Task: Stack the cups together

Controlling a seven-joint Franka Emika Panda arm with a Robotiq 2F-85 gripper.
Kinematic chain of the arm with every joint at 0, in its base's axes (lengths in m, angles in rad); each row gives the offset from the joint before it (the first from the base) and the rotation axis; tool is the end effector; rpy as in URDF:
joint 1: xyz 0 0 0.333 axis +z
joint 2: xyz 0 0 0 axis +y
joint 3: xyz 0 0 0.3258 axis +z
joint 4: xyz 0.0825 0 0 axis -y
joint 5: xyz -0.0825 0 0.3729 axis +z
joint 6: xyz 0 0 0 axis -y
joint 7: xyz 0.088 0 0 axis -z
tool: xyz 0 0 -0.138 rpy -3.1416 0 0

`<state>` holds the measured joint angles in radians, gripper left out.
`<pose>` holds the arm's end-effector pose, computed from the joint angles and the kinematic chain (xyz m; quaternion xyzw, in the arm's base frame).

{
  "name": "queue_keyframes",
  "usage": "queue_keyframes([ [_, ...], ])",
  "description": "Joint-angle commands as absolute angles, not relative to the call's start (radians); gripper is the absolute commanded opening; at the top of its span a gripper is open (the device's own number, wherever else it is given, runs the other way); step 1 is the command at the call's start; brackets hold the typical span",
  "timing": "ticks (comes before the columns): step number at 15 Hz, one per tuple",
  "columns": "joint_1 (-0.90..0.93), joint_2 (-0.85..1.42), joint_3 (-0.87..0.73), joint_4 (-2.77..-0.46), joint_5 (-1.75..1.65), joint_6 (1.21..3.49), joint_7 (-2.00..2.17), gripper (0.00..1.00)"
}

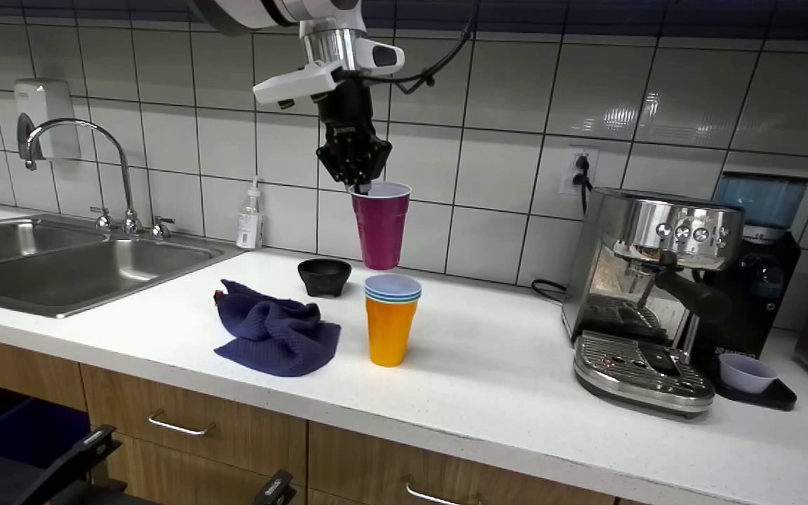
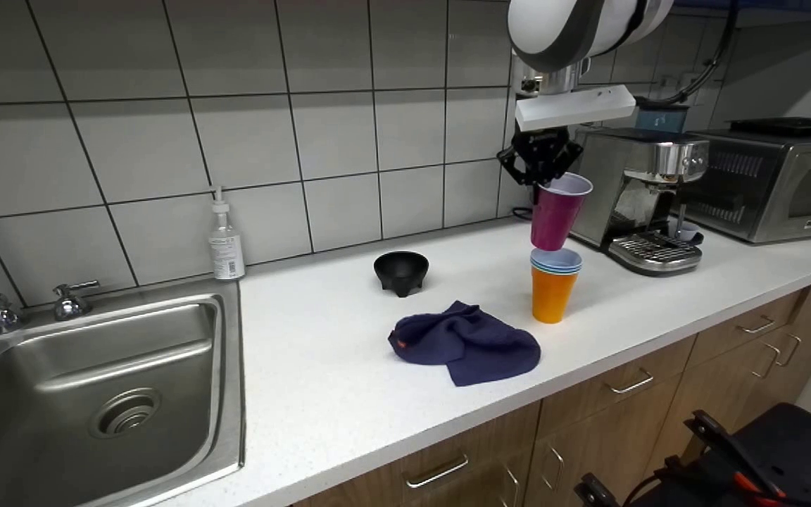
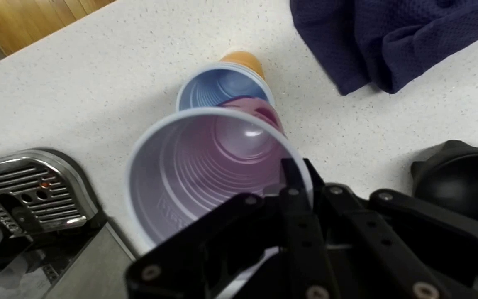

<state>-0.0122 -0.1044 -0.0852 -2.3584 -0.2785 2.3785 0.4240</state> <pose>0.4914 -0.0569 0.3689 0.9797 -0.1639 0.0769 0.0862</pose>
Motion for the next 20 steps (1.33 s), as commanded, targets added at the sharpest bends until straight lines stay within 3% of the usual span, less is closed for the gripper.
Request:
queue_keyframes([
  [1, -0.052, -0.119, -0.061, -2.375, -0.305, 2.343, 0.455, 0.01],
  [20, -0.071, 0.010, -0.088, -2.333, -0.272, 2.370, 0.449, 0.01],
])
